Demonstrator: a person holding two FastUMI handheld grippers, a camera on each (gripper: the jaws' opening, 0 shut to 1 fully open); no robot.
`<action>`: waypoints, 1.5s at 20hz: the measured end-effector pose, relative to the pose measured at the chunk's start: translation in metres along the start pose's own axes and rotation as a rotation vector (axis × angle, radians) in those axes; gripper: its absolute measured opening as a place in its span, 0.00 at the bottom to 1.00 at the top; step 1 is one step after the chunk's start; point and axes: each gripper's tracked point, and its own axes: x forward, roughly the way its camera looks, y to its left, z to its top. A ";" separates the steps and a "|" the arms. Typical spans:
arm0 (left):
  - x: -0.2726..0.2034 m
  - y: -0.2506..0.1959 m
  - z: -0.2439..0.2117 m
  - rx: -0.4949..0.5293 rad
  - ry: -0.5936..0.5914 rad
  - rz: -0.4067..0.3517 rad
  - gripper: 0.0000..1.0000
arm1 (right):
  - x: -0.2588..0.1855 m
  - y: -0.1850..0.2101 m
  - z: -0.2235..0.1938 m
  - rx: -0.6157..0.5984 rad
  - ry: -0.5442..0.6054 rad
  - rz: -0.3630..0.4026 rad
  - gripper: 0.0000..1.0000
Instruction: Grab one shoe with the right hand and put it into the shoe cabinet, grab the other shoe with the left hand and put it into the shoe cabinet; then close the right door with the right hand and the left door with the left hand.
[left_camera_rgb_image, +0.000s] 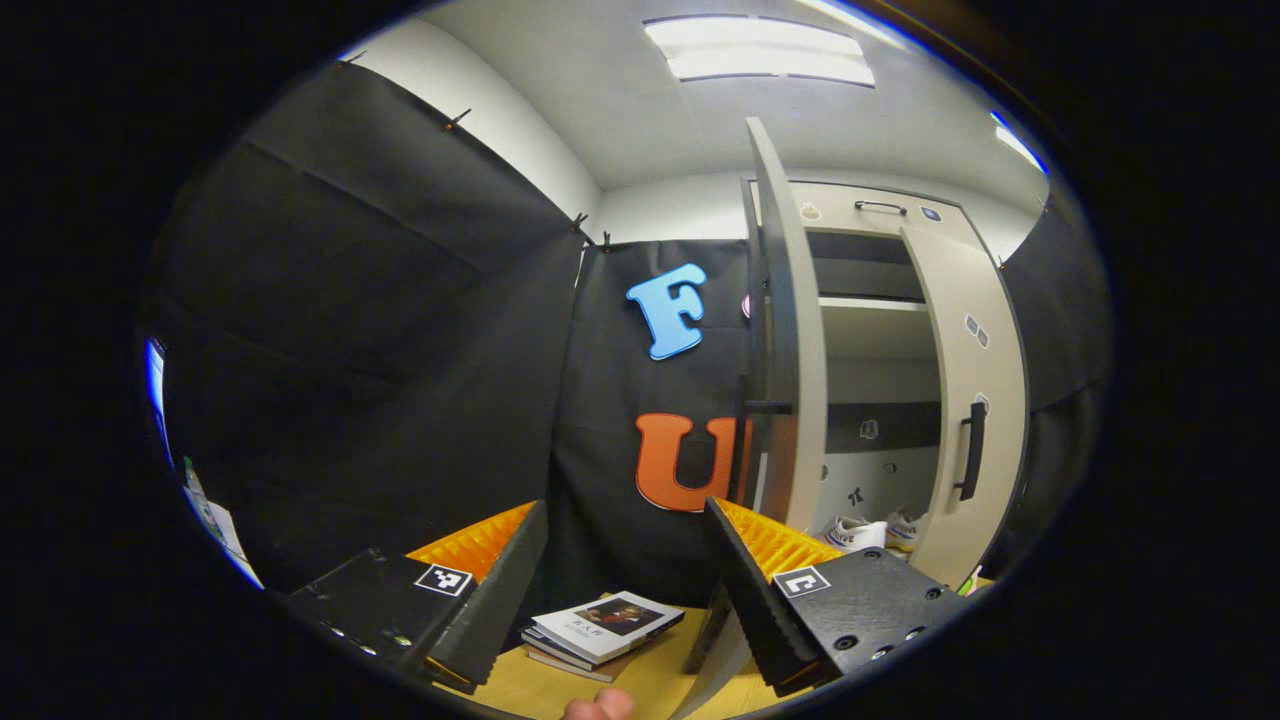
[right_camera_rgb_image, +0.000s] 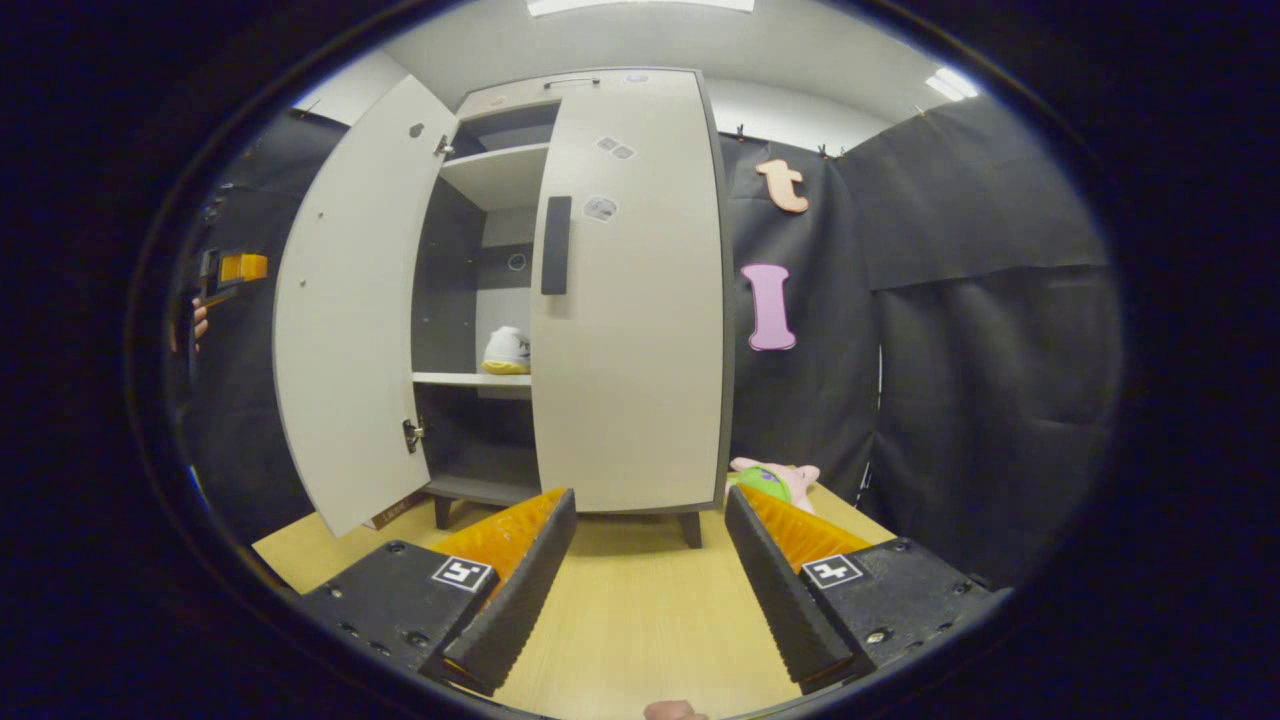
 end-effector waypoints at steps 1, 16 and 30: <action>0.010 0.006 0.000 0.000 0.003 0.012 0.93 | 0.000 -0.002 0.001 0.003 -0.001 -0.005 0.98; 0.067 0.004 -0.013 -0.064 0.059 -0.052 0.93 | 0.010 -0.012 0.005 0.011 -0.005 -0.050 0.98; 0.051 -0.039 -0.007 0.019 0.021 -0.097 0.92 | 0.016 -0.003 0.013 -0.008 -0.018 -0.021 0.98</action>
